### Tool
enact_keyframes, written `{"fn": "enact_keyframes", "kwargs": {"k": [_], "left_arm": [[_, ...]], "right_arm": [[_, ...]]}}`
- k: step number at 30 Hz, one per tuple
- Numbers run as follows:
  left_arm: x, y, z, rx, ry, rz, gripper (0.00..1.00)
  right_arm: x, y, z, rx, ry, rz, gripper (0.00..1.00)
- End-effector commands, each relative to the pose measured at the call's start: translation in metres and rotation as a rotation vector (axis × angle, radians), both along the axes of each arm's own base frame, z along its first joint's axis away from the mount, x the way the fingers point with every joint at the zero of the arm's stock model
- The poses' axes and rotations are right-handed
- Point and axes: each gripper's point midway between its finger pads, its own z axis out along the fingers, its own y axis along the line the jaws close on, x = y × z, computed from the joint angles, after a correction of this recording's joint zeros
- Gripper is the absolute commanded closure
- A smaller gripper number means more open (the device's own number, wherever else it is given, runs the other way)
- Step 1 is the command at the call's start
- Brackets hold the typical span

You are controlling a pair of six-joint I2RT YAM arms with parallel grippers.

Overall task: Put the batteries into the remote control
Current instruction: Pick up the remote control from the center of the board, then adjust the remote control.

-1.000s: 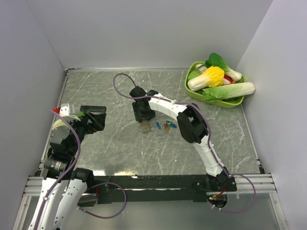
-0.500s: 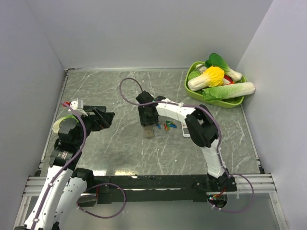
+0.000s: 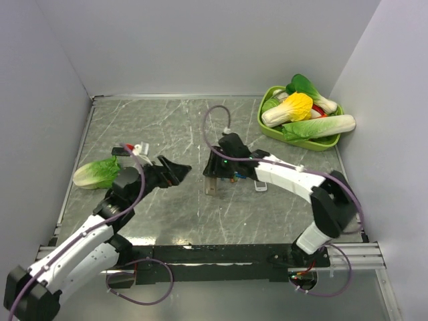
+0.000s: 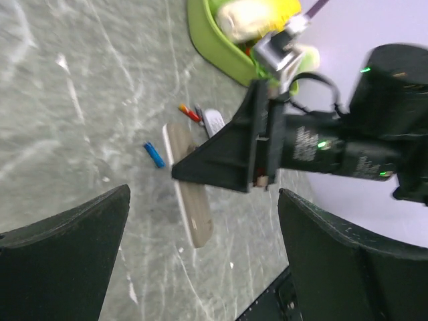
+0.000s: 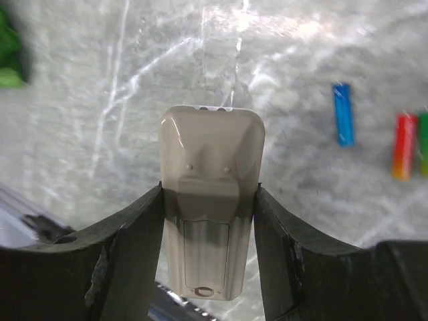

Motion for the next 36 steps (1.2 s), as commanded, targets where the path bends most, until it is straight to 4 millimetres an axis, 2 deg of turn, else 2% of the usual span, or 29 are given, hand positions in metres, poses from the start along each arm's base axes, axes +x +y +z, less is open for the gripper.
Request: {"fn": "enact_keyframes", "kwargs": {"k": [1,5,6,7,8,9,11,12,16,20,24,36], "left_arm": [[-0.002,-0.030,0.032,-0.108,-0.108,-0.033,0.03],[-0.009,-0.047,0.030,-0.116,-0.134,-0.047,0.03],[-0.010,-0.050,0.028,-0.112,-0.135,-0.050,0.03],[-0.015,-0.056,0.028,-0.119,-0.145,-0.069,0.03],[-0.017,-0.059,0.028,-0.120,-0.149,-0.075,0.03],[-0.018,-0.063,0.025,-0.114,-0.145,-0.084,0.03],[-0.025,-0.072,0.023,-0.113,-0.150,-0.107,0.02],[-0.025,-0.077,0.018,-0.101,-0.140,-0.113,0.02],[-0.032,-0.094,0.009,-0.087,-0.120,-0.138,0.01],[-0.034,-0.113,0.002,-0.059,-0.116,-0.161,0.06],[-0.041,-0.128,0.003,-0.051,-0.125,-0.194,0.12],[-0.047,-0.152,0.005,-0.030,-0.138,-0.237,0.37]], "right_arm": [[0.003,-0.009,0.059,0.249,-0.075,-0.156,0.87],[-0.005,-0.024,0.076,0.364,-0.074,-0.242,0.88],[-0.010,-0.029,0.069,0.370,-0.057,-0.258,0.89],[-0.011,-0.033,0.081,0.419,-0.065,-0.285,0.89],[-0.012,-0.035,0.084,0.439,-0.069,-0.299,0.89],[-0.015,-0.038,0.080,0.454,-0.050,-0.328,0.89],[-0.018,-0.043,0.091,0.500,-0.069,-0.347,0.89],[-0.020,-0.045,0.088,0.511,-0.051,-0.367,0.89],[-0.026,-0.056,0.100,0.576,-0.058,-0.407,0.89],[-0.030,-0.064,0.105,0.617,-0.056,-0.437,0.89],[-0.035,-0.069,0.109,0.650,-0.051,-0.453,0.89],[-0.041,-0.072,0.102,0.686,-0.021,-0.480,0.89]]}}
